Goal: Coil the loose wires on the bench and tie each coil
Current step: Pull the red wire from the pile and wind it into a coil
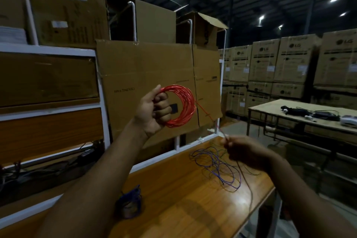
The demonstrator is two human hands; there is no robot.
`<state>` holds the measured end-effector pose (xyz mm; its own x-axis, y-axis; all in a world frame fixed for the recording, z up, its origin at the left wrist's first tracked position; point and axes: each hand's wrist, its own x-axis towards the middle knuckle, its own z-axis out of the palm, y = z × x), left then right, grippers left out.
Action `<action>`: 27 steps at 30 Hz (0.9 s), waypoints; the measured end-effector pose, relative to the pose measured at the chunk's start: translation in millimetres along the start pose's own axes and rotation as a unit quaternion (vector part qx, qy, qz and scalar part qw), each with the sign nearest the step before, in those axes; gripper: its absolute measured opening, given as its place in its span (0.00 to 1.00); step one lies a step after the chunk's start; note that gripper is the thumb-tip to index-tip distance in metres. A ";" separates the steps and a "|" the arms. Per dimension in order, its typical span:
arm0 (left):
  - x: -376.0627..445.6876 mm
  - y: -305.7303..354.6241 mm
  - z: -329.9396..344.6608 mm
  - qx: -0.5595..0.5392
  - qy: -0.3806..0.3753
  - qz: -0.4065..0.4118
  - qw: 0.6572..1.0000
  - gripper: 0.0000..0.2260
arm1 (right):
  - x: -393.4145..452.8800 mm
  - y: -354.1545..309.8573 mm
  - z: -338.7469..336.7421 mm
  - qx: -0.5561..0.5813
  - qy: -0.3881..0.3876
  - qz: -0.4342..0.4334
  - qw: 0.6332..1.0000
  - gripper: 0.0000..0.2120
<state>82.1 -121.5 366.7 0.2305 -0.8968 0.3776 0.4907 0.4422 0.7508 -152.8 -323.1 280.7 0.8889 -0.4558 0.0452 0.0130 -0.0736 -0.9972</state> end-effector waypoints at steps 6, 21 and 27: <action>8.1 -18.6 3.7 0.001 0.046 0.000 0.999 0.22 | 0.8 23.2 65.9 -0.232 0.164 -0.017 0.959 0.09; -5.5 -51.6 36.2 0.292 0.038 -0.034 0.955 0.17 | -31.7 -128.0 116.3 -0.601 0.139 -0.396 0.680 0.06; -10.2 -42.8 40.5 0.221 -0.007 -0.127 0.967 0.24 | 2.5 -131.4 81.4 -0.665 0.219 -0.357 0.618 0.17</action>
<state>24.7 -130.8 352.7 0.1376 -0.9781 0.1563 0.1217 0.1733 0.9773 -115.0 -242.4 407.0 0.6607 -0.0613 0.7482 -0.3166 -0.9264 0.2037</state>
